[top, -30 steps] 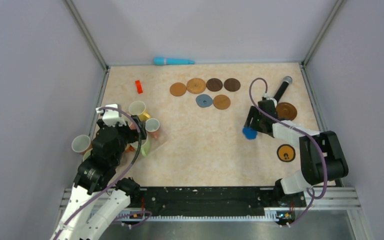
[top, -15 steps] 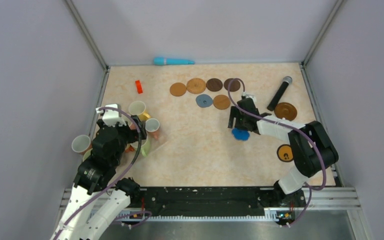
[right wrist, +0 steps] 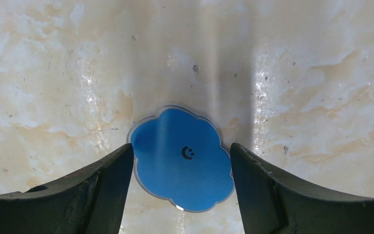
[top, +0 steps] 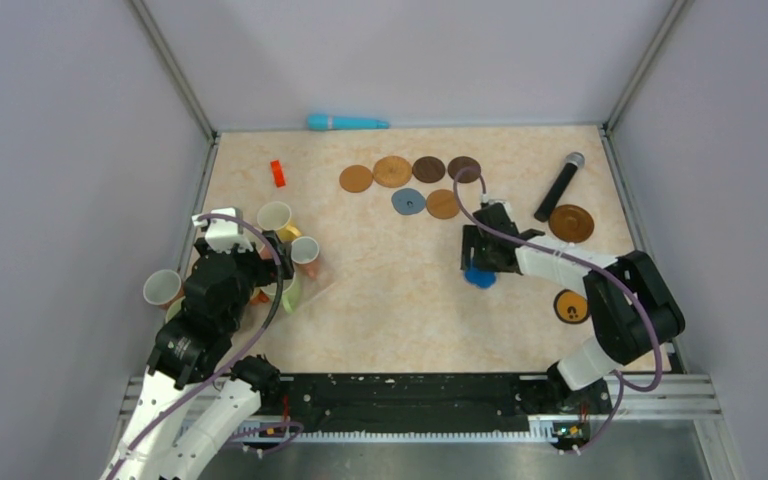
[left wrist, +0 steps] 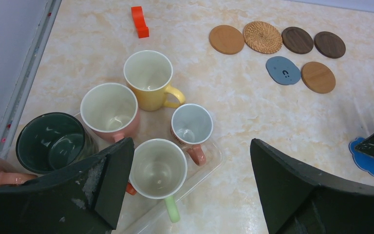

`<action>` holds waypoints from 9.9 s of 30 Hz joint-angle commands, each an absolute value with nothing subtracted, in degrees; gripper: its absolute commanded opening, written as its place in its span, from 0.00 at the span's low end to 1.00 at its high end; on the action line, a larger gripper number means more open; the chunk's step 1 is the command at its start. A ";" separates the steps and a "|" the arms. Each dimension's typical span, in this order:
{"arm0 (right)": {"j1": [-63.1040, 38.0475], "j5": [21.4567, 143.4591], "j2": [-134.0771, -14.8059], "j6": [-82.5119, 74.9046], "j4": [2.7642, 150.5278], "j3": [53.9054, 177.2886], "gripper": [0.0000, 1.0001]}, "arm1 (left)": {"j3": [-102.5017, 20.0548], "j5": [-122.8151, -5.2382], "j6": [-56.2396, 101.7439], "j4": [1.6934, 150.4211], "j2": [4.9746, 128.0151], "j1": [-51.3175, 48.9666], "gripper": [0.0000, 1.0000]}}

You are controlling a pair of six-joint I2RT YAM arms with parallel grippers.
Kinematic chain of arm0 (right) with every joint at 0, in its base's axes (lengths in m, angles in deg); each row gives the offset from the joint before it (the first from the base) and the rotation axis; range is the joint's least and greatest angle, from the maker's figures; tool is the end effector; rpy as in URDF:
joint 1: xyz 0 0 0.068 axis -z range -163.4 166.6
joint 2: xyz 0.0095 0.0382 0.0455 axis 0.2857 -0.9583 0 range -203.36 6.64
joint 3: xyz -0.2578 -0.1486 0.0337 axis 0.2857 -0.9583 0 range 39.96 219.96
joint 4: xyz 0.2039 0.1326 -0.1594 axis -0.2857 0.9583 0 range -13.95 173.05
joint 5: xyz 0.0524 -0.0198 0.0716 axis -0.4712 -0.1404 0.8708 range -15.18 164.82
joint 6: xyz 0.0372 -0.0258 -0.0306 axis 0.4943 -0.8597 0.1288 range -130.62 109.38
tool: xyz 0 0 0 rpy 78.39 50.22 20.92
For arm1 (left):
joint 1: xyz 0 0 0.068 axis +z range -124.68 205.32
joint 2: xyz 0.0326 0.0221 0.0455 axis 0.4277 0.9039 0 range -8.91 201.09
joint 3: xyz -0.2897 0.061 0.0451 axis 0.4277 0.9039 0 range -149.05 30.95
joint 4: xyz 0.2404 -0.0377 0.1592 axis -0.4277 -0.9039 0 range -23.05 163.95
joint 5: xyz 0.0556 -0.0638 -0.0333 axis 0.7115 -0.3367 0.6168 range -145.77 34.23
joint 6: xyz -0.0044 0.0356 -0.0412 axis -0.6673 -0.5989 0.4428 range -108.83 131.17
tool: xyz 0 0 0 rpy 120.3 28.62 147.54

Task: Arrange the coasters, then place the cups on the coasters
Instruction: Move the coaster to the center of the board.

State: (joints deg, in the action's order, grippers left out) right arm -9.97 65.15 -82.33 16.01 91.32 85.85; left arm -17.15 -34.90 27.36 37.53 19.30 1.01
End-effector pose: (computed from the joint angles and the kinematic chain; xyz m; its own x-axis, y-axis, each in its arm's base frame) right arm 0.2846 0.1354 0.1664 -0.8429 0.0723 -0.5331 0.0174 0.9941 0.1072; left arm 0.1021 -0.0318 0.3707 -0.2696 -0.1640 -0.9489 -0.0016 0.9855 -0.1699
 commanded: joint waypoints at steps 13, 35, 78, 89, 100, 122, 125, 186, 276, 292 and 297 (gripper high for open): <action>-24.85 64.49 -93.01 23.45 102.52 85.95 0.68 | -16.79 -35.06 27.52 39.98 18.93 0.91 0.94; -32.02 61.53 -114.09 22.59 95.78 111.43 0.54 | -16.80 -33.95 27.65 39.85 18.68 0.89 0.94; -31.97 67.05 -77.03 13.95 95.86 85.83 0.92 | -16.81 -34.06 27.70 39.85 18.64 0.89 0.94; -31.94 65.94 -82.63 16.00 92.35 84.70 0.87 | -16.79 -33.74 27.64 39.75 18.60 0.89 0.94; -32.01 65.31 -89.46 16.17 90.11 89.31 0.71 | -16.79 -33.88 27.61 39.82 18.62 0.93 0.94; -35.64 62.09 -82.21 15.87 97.21 91.97 0.73 | -16.82 -33.70 27.67 39.85 18.73 0.92 0.94; -36.79 61.89 -82.17 16.97 97.11 91.07 0.70 | -16.85 -33.67 27.62 39.85 18.75 0.92 0.94; -30.10 59.05 -122.65 9.57 86.87 130.62 0.54 | -16.80 -32.83 27.52 39.76 18.98 0.89 0.94; -30.63 41.85 -123.52 7.00 100.04 143.84 0.78 | -16.65 -31.73 27.34 39.92 18.38 0.89 0.93; -33.59 49.19 -123.57 5.00 93.24 144.58 0.75 | -16.61 -31.86 27.52 39.84 17.96 0.90 0.93; -33.64 47.27 -127.57 5.00 93.30 148.29 0.78 | -16.64 -31.92 27.52 39.93 17.94 0.92 0.93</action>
State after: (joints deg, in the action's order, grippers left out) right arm -33.18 48.64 -124.82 5.44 95.40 143.64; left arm -16.93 -32.30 27.51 37.55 18.55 1.01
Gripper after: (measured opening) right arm 0.772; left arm 0.936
